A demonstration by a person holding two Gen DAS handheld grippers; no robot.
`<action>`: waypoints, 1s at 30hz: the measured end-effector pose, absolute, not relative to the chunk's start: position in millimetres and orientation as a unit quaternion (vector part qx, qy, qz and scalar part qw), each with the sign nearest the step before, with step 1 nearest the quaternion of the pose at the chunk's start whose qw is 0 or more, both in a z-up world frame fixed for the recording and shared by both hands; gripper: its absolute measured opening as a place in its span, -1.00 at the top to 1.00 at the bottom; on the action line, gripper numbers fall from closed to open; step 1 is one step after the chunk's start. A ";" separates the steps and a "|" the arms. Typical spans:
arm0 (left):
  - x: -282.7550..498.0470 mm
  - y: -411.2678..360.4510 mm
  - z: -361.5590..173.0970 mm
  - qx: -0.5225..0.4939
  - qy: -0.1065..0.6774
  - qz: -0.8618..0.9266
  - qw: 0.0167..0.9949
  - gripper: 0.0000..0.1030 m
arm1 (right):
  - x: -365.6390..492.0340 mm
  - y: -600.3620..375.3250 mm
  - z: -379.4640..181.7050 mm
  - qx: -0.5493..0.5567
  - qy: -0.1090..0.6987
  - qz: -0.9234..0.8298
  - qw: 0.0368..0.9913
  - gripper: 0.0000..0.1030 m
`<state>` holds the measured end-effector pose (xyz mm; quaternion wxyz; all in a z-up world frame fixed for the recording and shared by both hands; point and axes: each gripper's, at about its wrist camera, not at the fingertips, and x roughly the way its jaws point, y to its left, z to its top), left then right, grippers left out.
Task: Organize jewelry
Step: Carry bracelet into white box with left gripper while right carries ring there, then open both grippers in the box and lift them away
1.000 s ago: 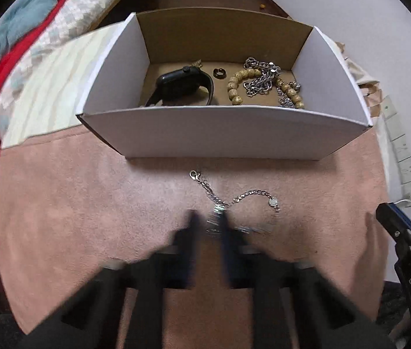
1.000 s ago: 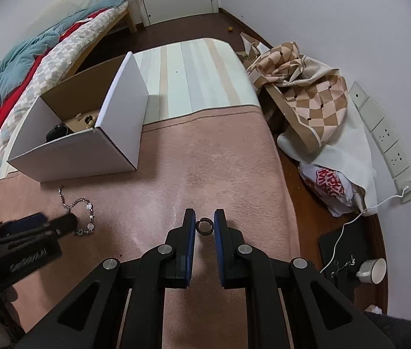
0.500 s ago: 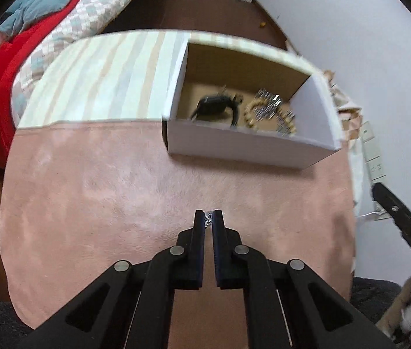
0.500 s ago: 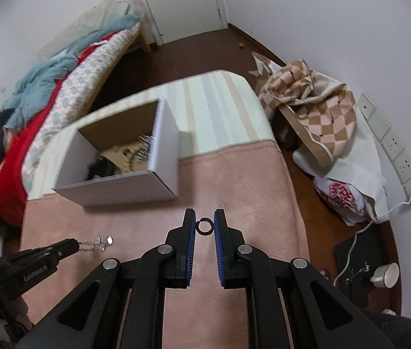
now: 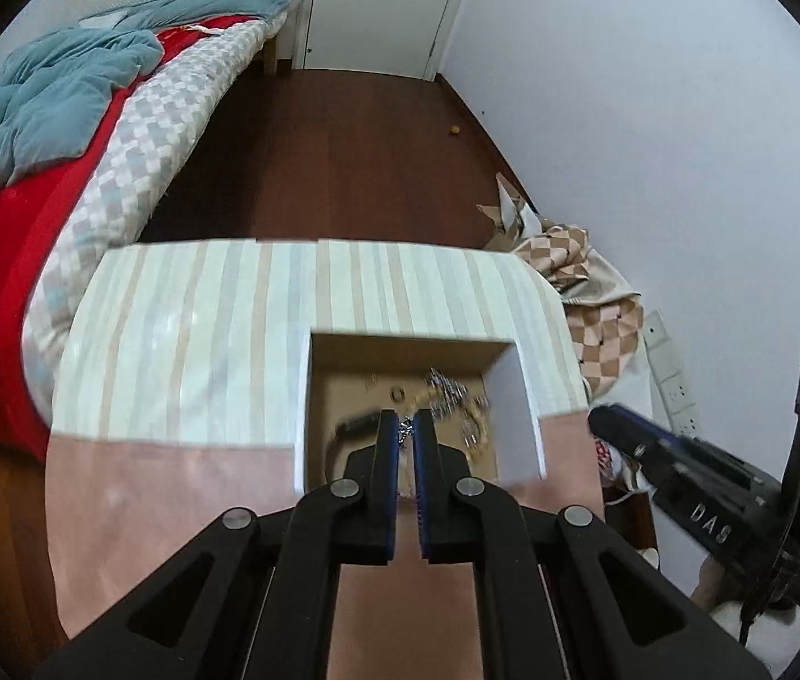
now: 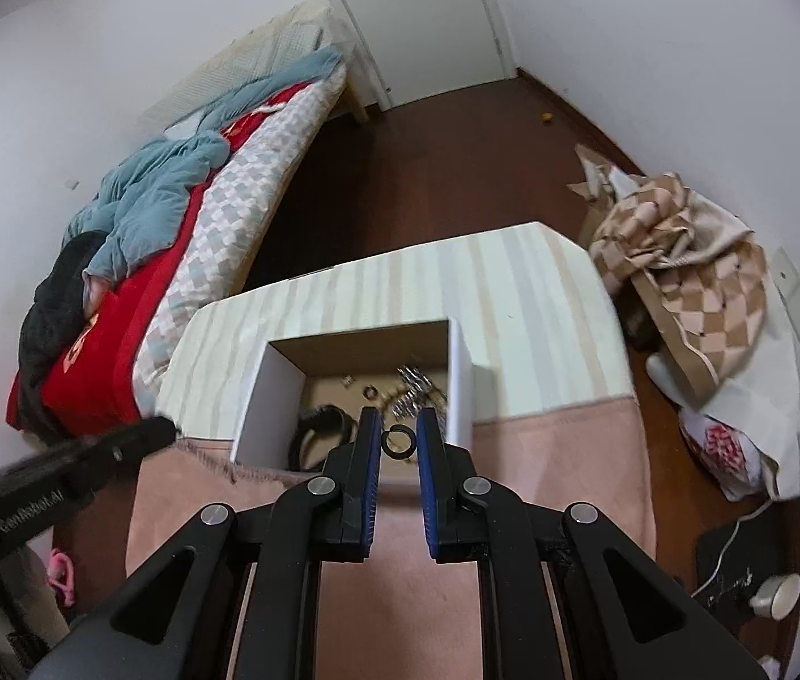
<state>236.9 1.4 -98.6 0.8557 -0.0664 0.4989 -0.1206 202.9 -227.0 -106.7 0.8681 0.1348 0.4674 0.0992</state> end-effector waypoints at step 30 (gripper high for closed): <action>290.3 19.5 -147.6 -0.009 0.548 -0.015 0.836 -0.86 | 274.0 -207.8 -163.7 0.103 0.591 0.098 0.794 -0.14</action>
